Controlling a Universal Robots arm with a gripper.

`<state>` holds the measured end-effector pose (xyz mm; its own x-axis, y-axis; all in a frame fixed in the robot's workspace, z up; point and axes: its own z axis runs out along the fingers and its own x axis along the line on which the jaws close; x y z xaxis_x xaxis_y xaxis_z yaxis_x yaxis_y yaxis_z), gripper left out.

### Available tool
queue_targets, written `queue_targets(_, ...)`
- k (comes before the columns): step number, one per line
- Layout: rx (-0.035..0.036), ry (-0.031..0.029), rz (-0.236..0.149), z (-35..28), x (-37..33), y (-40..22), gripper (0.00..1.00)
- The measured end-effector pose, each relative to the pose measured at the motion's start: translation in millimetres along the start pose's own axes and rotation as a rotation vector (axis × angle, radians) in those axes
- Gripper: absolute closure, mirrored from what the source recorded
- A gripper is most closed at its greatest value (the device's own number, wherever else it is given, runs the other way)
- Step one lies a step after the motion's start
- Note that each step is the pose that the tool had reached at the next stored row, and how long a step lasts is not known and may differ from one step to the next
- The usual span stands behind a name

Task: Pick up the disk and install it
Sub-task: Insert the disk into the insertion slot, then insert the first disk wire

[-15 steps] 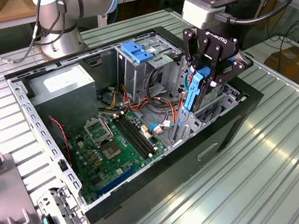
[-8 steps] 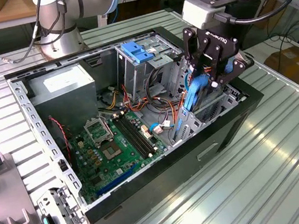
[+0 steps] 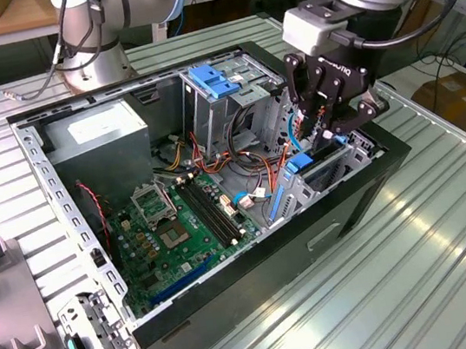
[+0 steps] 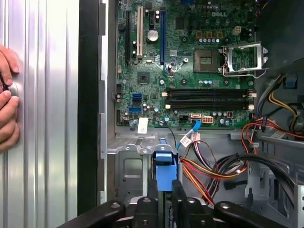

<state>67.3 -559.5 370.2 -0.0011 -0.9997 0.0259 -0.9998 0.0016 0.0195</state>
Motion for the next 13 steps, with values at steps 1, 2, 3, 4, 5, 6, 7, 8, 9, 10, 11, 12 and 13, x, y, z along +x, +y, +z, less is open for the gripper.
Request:
queue_targets(1, 0.0000, 0.0001, 0.000, 3.6, -0.1, -0.1, 0.82)
queue_targets(2, 0.0000, 0.0000, 0.000, 6.4, -0.2, -0.2, 0.88)
queue_targets(3, 0.0002, -0.0001, 0.000, 7.8, -0.2, -0.2, 0.89)
queue_targets(4, 0.0006, 0.0001, 0.000, 8.2, -0.2, -0.2, 0.89)
queue_targets(5, 0.0009, 0.0002, 0.000, 8.2, -0.2, -0.2, 0.89)
queue_targets(6, 0.0011, 0.0001, 0.000, 8.2, -0.2, -0.2, 0.89)
queue_targets(7, 0.0012, 0.0000, 0.000, 8.3, -0.2, -0.2, 0.89)
queue_targets(8, 0.0020, 0.0000, 0.000, 8.3, -0.2, -0.2, 0.89)
queue_targets(9, 0.0025, -0.0001, 0.000, 8.3, -0.2, -0.2, 0.89)
queue_targets(10, 0.0027, 0.0000, 0.000, 8.3, -0.2, -0.2, 0.89)
queue_targets(11, 0.0030, -0.0001, 0.000, 8.3, -0.2, -0.2, 0.89)
queue_targets(12, 0.0032, 0.0000, 0.000, 8.3, -0.2, -0.2, 0.89)
queue_targets(13, 0.0035, 0.0000, 0.000, 8.3, -0.2, -0.2, 0.89)
